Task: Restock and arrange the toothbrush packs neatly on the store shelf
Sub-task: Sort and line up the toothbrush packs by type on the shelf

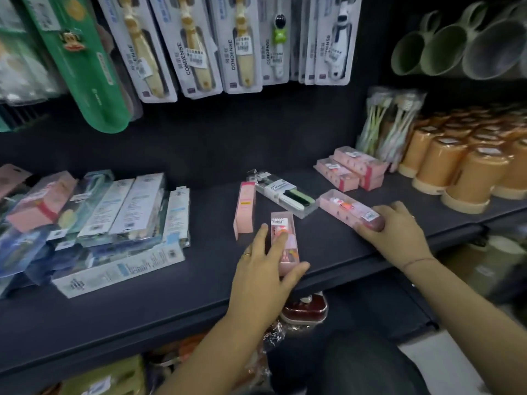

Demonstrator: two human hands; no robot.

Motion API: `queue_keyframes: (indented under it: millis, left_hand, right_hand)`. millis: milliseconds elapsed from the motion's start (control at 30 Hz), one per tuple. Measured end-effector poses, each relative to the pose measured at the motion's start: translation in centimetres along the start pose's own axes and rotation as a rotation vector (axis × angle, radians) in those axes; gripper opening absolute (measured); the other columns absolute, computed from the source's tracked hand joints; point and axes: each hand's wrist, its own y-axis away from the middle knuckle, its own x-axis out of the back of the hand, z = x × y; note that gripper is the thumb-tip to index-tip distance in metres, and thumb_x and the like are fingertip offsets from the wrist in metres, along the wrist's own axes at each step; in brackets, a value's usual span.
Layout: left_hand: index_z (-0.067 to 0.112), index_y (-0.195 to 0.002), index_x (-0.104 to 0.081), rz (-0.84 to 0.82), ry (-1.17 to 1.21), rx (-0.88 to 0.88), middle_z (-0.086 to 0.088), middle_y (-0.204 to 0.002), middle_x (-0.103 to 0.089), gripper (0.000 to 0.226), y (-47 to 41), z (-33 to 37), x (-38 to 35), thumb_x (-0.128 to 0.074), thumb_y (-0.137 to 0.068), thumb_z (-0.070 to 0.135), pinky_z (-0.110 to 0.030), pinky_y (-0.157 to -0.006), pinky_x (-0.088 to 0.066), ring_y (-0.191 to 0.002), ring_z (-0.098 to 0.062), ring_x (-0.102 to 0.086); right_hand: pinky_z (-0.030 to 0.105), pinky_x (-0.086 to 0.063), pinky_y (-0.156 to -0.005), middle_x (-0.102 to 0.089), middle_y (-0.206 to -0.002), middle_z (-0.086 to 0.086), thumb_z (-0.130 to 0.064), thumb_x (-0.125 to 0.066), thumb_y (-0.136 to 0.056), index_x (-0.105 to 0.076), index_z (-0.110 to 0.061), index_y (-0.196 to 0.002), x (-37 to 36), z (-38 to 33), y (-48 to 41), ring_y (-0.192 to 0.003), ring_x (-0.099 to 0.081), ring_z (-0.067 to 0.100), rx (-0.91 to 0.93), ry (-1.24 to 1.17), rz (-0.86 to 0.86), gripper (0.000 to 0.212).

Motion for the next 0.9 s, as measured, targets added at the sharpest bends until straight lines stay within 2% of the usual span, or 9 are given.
queue_keyframes:
  millis: [100, 267, 400, 533, 667, 733, 767, 833, 900]
  left_hand:
    - [0.031, -0.152, -0.026, 0.038, -0.017, 0.019, 0.004, -0.163, -0.01, 0.06, -0.6, 0.3, -0.2, -0.045, -0.099, 0.048, -0.03, -0.111, -0.031, -0.141, -0.019, -0.028]
    - [0.023, -0.148, -0.039, 0.176, 0.026, 0.091, -0.002, -0.156, -0.031, 0.054, -1.6, 0.7, -0.8, -0.054, -0.098, 0.034, -0.03, -0.11, -0.033, -0.138, -0.021, -0.033]
    - [0.018, -0.14, -0.051, 0.278, 0.084, 0.138, -0.002, -0.135, -0.051, 0.051, -1.6, 0.4, -1.2, -0.062, -0.093, 0.033, -0.03, -0.099, -0.04, -0.124, -0.02, -0.044]
    - [0.013, -0.133, -0.059, 0.374, 0.116, 0.142, -0.005, -0.118, -0.058, 0.048, -1.5, 0.0, -1.5, -0.067, -0.089, 0.031, -0.033, -0.09, -0.045, -0.111, -0.022, -0.053]
    - [0.013, -0.135, -0.057, 0.403, 0.136, 0.161, -0.004, -0.119, -0.055, 0.053, -1.3, 0.2, -1.6, -0.069, -0.088, 0.036, -0.035, -0.093, -0.047, -0.112, -0.02, -0.051]
    - [0.015, -0.138, -0.053, 0.372, 0.164, 0.196, 0.0, -0.123, -0.053, 0.061, -1.3, 0.2, -1.4, -0.069, -0.086, 0.041, -0.033, -0.097, -0.044, -0.116, -0.017, -0.049]
    - [0.015, -0.14, -0.051, 0.354, 0.188, 0.21, 0.001, -0.125, -0.052, 0.065, -1.4, 0.2, -1.4, -0.071, -0.085, 0.044, -0.032, -0.099, -0.043, -0.118, -0.016, -0.048]
    - [0.016, -0.142, -0.048, 0.309, 0.252, 0.213, 0.003, -0.128, -0.054, 0.074, -1.6, 0.1, -1.3, -0.074, -0.08, 0.047, -0.035, -0.102, -0.044, -0.119, -0.017, -0.051]
    - [0.017, -0.14, -0.05, 0.281, 0.301, 0.188, 0.002, -0.123, -0.061, 0.075, -1.7, -0.1, -1.3, -0.077, -0.076, 0.046, -0.039, -0.097, -0.047, -0.111, -0.019, -0.057]
  right_hand:
    - [0.035, -0.041, -0.078, -0.055, -0.111, 0.017, -0.027, -0.074, -0.083, -0.066, -0.004, -0.105, -0.2, -1.0, -2.0, -0.101, -0.055, 0.034, 0.071, -0.076, 0.062, 0.033]
    - [0.041, -0.042, -0.092, -0.05, -0.129, 0.021, -0.022, -0.067, -0.089, -0.051, -0.005, -0.127, -0.2, -3.4, -7.6, -0.115, -0.051, 0.038, 0.096, -0.159, 0.262, 0.045]
    - [0.047, -0.044, -0.096, -0.043, -0.132, 0.024, -0.02, -0.064, -0.091, -0.052, -0.002, -0.126, -2.3, -3.7, -11.0, -0.114, -0.05, 0.044, 0.019, -0.058, 0.196, 0.04]
    - [0.045, -0.045, -0.095, -0.042, -0.133, 0.022, -0.022, -0.067, -0.09, -0.055, 0.0, -0.122, -3.6, -3.3, -11.9, -0.112, -0.051, 0.043, 0.006, -0.073, 0.23, 0.041]
    - [0.048, -0.048, -0.091, -0.039, -0.134, 0.02, -0.026, -0.075, -0.083, -0.052, -0.003, -0.122, -2.9, -3.9, -11.4, -0.113, -0.052, 0.041, -0.039, -0.053, 0.276, 0.05]
    - [0.045, -0.048, -0.088, -0.043, -0.13, 0.017, -0.029, -0.076, -0.081, -0.052, -0.005, -0.118, -2.3, -5.5, -9.3, -0.113, -0.051, 0.035, 0.027, -0.108, 0.307, 0.051]
    - [0.041, -0.046, -0.086, -0.047, -0.124, 0.014, -0.031, -0.076, -0.081, -0.053, -0.007, -0.115, -2.3, -6.4, -7.6, -0.109, -0.052, 0.03, 0.086, -0.183, 0.267, 0.047]
    - [0.031, -0.043, -0.082, -0.054, -0.11, 0.006, -0.037, -0.074, -0.081, -0.056, -0.013, -0.111, -2.5, -8.3, -3.4, -0.097, -0.053, 0.02, 0.182, -0.345, 0.053, 0.043]
    - [0.029, -0.043, -0.088, -0.05, -0.113, 0.001, -0.045, -0.07, -0.082, -0.053, -0.022, -0.119, -3.2, -9.5, 0.6, -0.1, -0.053, 0.015, 0.233, -0.367, -0.21, 0.047]
